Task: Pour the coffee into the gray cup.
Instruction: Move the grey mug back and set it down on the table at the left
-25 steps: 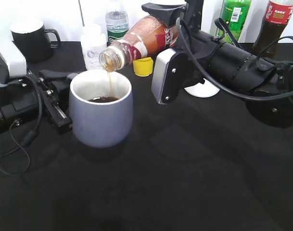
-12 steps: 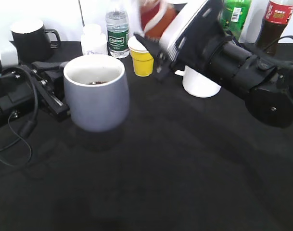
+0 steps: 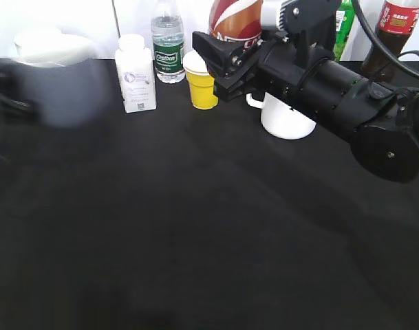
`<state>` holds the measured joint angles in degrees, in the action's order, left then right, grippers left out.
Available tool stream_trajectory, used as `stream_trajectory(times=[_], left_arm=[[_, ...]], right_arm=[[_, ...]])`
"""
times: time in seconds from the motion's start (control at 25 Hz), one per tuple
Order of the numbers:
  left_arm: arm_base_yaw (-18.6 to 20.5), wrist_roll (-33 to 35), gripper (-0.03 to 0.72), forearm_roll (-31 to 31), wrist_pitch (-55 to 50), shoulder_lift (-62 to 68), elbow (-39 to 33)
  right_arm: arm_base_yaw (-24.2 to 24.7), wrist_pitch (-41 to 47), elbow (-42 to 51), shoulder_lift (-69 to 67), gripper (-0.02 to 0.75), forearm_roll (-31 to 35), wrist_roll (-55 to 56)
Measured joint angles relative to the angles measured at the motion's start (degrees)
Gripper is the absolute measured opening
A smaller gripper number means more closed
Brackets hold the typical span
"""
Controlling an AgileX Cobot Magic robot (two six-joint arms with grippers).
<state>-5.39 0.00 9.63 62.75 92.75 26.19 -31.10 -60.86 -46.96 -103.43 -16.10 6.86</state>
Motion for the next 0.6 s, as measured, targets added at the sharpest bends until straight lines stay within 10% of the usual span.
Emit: stream_trajectory(times=[0.12,0.6], left_arm=[[5.27,0.69,0.048,-0.87,1.87,4.11,2.31],[5.47,0.85,0.049,-0.23,3.22,33.45,27.87]], right_arm=[[0.00,0.00,0.00,0.00,0.533,0.00,0.12],[0.00,0.04,0.00,0.00,0.533,0.30,0.18]])
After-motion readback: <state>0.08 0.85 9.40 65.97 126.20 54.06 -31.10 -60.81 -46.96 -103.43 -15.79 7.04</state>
